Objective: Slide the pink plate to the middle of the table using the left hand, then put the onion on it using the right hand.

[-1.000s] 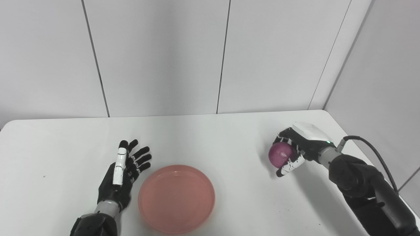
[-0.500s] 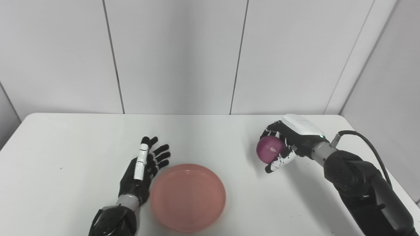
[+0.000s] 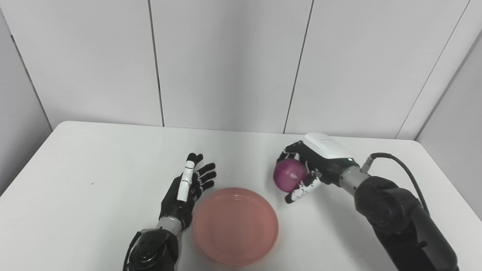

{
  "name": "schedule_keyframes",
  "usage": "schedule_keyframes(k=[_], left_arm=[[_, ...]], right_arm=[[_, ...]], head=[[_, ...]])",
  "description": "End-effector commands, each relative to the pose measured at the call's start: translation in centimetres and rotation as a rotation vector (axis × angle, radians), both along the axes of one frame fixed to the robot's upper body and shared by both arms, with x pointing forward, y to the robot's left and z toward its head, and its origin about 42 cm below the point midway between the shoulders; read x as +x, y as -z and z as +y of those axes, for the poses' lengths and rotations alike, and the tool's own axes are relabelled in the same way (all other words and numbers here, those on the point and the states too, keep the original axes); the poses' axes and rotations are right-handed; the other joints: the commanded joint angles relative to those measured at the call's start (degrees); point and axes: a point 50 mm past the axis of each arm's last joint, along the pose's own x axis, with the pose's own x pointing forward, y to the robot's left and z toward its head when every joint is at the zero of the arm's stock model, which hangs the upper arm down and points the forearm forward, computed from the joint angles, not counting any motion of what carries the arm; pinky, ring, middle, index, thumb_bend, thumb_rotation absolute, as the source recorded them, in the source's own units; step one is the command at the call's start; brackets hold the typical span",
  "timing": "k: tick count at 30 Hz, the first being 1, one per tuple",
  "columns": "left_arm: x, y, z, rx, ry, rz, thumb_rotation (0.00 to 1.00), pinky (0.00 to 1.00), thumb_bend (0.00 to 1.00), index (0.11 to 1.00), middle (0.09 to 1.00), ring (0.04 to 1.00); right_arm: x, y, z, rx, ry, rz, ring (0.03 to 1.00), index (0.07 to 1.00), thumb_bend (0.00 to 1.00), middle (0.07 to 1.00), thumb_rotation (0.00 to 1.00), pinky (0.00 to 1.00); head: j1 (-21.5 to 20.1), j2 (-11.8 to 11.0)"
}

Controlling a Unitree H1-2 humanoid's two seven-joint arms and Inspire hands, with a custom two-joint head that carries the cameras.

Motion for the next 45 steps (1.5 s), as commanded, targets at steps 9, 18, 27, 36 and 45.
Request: schedule_keyframes(k=[9, 18, 27, 36, 45], left_arm=[[-0.9, 2.0, -0.9, 0.002, 0.008, 0.117, 0.95, 0.84, 0.64, 0.920, 0.825, 0.827], [-1.0, 2.1, -1.4, 0.002, 0.011, 0.120, 0.95, 0.84, 0.63, 0.922, 0.822, 0.823], [-1.1, 2.0, -1.4, -0.002, 0.004, 0.121, 0.94, 0.84, 0.63, 0.919, 0.822, 0.824], [-1.0, 1.9, -1.3, 0.003, 0.005, 0.124, 0.94, 0.84, 0.63, 0.921, 0.815, 0.818], [-1.0, 1.9, -1.0, -0.001, 0.009, 0.122, 0.94, 0.85, 0.64, 0.922, 0.821, 0.826]], right_arm=[[-0.2, -2.2, 5.3, -0.019, -0.141, -0.097, 0.239, 0.485, 0.53, 0.469, 0.00, 0.23], [-0.5, -1.0, 7.8, -0.020, -0.199, -0.055, 0.225, 0.484, 0.53, 0.469, 0.00, 0.17], [-0.7, 0.7, 8.8, -0.057, -0.222, 0.010, 0.238, 0.485, 0.53, 0.470, 0.00, 0.18], [-0.9, 2.3, 8.9, -0.121, -0.234, 0.070, 0.249, 0.485, 0.53, 0.470, 0.00, 0.19], [-1.0, 2.7, 9.0, -0.144, -0.236, 0.098, 0.232, 0.485, 0.53, 0.470, 0.00, 0.17]], head=[[0.71, 0.36], [1.78, 0.59], [1.94, 1.06], [1.64, 1.65], [0.55, 2.18]])
